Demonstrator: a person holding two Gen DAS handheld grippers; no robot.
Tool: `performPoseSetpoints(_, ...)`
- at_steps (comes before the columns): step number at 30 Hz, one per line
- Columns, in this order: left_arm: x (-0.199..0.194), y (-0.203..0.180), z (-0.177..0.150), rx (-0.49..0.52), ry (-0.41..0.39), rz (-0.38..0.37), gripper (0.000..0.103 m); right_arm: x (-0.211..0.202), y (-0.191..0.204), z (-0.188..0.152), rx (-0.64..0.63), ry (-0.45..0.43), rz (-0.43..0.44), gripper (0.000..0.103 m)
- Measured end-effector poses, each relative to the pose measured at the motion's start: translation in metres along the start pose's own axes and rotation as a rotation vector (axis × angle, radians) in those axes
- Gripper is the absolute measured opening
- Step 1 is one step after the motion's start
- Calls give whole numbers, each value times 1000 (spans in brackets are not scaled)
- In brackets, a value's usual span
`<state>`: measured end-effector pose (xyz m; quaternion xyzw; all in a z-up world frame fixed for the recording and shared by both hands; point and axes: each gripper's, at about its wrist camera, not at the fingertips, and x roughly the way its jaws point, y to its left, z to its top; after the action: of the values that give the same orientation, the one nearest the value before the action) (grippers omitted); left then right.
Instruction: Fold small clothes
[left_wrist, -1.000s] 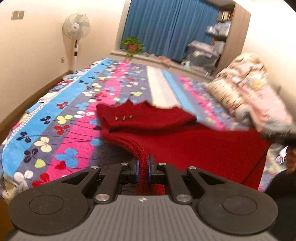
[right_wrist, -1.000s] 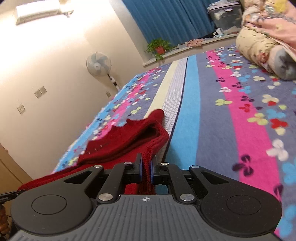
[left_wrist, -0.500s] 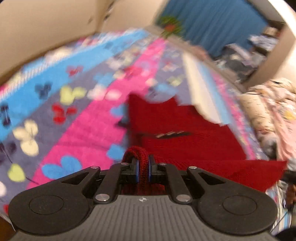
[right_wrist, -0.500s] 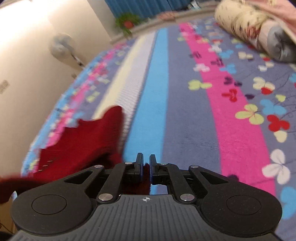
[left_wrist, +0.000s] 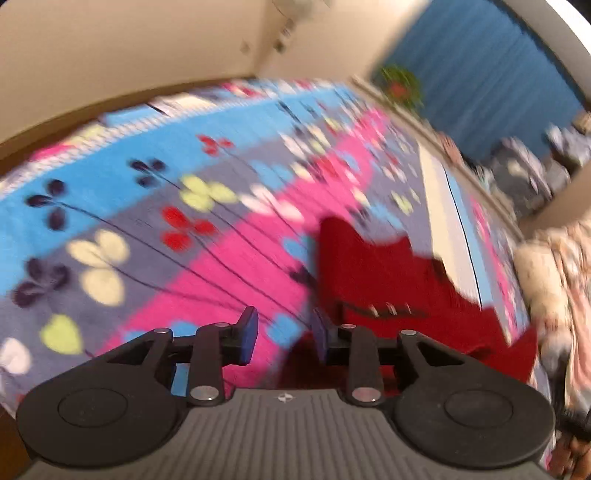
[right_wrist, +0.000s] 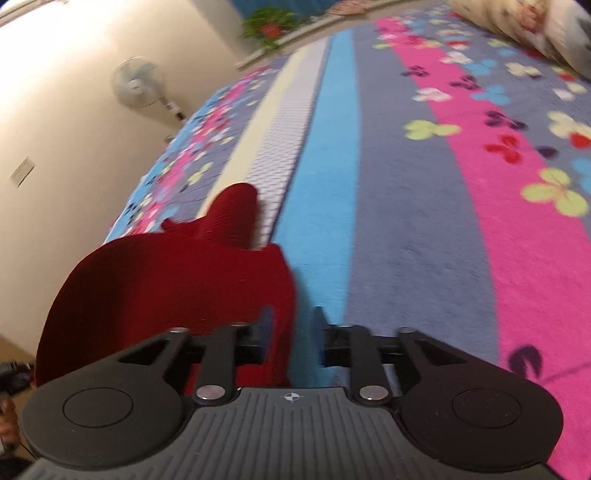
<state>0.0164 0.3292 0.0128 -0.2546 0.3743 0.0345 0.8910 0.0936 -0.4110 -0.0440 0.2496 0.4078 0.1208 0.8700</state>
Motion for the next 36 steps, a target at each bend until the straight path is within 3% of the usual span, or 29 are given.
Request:
performPoseSetpoints(3,-3,14,2,-49,25,-13,36,12,6,1,-27,30,11,42)
performPoseSetpoints(5,7,10,-2,5,95,-8,55,21,8,0,-31,65,1,42)
performPoseSetpoints(7,16,0,-8,85,155,-6,62,28,9,-1,-47,89,-11,42)
performPoseSetpoints(11,35,-21,-17,209,199,-13,71,40,9,-4,-33,103,-7,46)
performPoseSetpoints(15,58,-36,-25,260,230,2,71,43,7,-2,7,104,18,42)
performPoseSetpoints(16,63,-39,-25,267,233,5,67,43,8,-2,5,101,30,35)
performPoseSetpoints(17,67,-41,-25,274,232,6,51,42,10,-2,-4,96,47,16)
performPoseSetpoints(18,70,-43,-25,279,233,4,41,40,14,-1,-25,81,54,13)
performPoseSetpoints(19,72,-43,-23,280,229,3,21,35,19,1,-56,55,51,13)
performPoseSetpoints(20,73,-44,-21,280,226,-6,16,31,22,2,-69,36,56,12)
performPoseSetpoints(21,70,-45,-20,285,208,-9,15,26,23,5,-67,12,65,11)
performPoseSetpoints(24,41,-48,-9,294,57,-19,14,3,30,15,-62,-124,86,10)
performPoseSetpoints(27,11,-57,-1,313,-154,-43,14,-33,60,14,-202,-403,53,10)
performPoseSetpoints(29,6,-74,-2,400,-274,13,14,-44,82,9,-319,-551,17,10)
performPoseSetpoints(30,9,-80,-2,418,-292,42,14,-45,88,9,-348,-596,5,10)
performPoseSetpoints(33,34,-81,8,378,-220,97,14,-20,87,21,-324,-560,-14,10)
performPoseSetpoints(36,81,-71,9,321,12,179,14,37,75,33,-277,-323,-113,10)
